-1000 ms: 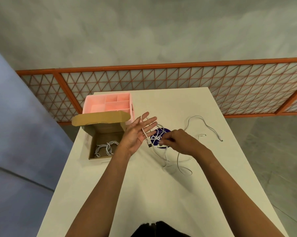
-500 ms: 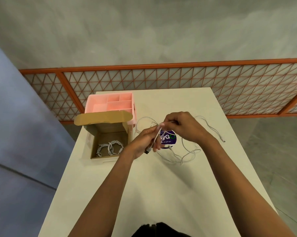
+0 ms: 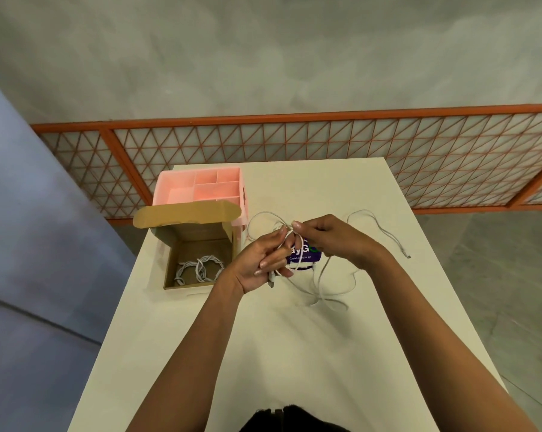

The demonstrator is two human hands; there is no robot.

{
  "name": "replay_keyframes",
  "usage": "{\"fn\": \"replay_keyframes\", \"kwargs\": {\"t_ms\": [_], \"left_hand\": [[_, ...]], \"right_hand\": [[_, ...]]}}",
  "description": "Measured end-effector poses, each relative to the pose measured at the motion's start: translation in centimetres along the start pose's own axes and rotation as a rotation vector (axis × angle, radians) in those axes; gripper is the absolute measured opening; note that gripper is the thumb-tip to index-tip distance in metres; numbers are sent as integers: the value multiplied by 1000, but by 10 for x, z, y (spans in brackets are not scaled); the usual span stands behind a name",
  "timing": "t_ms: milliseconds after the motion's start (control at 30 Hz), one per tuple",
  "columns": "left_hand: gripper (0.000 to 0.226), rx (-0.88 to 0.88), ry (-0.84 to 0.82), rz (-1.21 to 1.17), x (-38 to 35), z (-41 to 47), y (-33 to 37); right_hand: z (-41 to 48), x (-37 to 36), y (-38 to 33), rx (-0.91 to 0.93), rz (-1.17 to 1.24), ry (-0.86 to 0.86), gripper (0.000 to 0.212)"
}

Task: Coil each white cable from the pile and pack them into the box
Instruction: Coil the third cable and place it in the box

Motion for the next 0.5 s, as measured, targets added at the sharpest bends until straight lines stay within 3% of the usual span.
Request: {"fn": "replay_keyframes", "kwargs": {"t_ms": [133,267,500], "left_hand": [[34,-13,-29,-57,3,2,0],[31,-48,-93,-172,3,0,5],[34,4,-77,-114,-1,-4,9]], "right_hand": [[0,-2,5,-75,196,60,45],[2,9,10,-116,166,179,50],[1,9,2,-5,114,154,50]]}}
Point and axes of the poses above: each hand's wrist, its own z-axis towards the middle knuckle, its own x-axis out of the back of the hand, y = z × x, the point moved 6 cm from there along z, towards the middle knuckle, and after that the axes turned 9 degrees about x, right-handed, at the moved point
